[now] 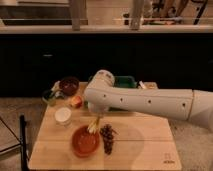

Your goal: Place banana in red bowl

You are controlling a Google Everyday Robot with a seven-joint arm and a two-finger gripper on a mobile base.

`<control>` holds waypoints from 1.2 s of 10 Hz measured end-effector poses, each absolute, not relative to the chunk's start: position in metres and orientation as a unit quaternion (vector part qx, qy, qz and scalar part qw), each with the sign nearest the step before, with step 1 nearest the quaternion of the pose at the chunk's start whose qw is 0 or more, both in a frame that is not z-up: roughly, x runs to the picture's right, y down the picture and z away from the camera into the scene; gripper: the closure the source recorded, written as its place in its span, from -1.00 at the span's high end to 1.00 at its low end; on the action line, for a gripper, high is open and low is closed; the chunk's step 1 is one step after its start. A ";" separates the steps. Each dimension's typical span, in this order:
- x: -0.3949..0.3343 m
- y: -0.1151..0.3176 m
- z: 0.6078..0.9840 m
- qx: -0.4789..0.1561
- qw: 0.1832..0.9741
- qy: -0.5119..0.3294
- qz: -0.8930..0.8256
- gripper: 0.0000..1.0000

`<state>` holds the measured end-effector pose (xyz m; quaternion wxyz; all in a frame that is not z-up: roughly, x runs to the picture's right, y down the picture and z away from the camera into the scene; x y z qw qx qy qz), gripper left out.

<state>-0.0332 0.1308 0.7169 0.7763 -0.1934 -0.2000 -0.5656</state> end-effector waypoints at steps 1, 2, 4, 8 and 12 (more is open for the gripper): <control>-0.041 0.135 0.720 -0.206 0.765 -0.223 -0.568 -0.89; -0.050 0.140 0.723 -0.215 0.756 -0.239 -0.570 -0.89; -0.052 0.143 0.725 -0.222 0.748 -0.248 -0.574 -0.89; -0.059 0.158 0.720 -0.245 0.722 -0.290 -0.579 -0.89; -0.073 0.173 0.716 -0.246 0.714 -0.296 -0.584 -0.89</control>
